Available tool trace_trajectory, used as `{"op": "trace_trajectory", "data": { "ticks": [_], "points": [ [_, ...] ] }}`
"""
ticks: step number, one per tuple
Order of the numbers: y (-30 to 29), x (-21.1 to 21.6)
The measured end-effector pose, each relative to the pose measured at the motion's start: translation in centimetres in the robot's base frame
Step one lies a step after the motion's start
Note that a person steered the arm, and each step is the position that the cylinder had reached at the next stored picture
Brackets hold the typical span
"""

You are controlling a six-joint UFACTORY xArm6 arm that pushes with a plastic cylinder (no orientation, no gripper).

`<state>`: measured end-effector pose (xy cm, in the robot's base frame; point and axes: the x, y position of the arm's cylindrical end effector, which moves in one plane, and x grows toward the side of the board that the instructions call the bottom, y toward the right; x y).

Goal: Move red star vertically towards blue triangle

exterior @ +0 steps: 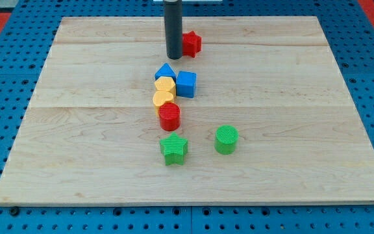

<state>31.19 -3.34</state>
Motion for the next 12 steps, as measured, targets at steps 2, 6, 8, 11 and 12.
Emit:
{"op": "trace_trajectory", "data": {
  "ticks": [2,6,8,11,12],
  "points": [
    [8.7,0.0],
    [8.1,-5.4],
    [7.7,-5.4],
    [1.2,-5.4],
    [5.5,-5.6]
  ]
}}
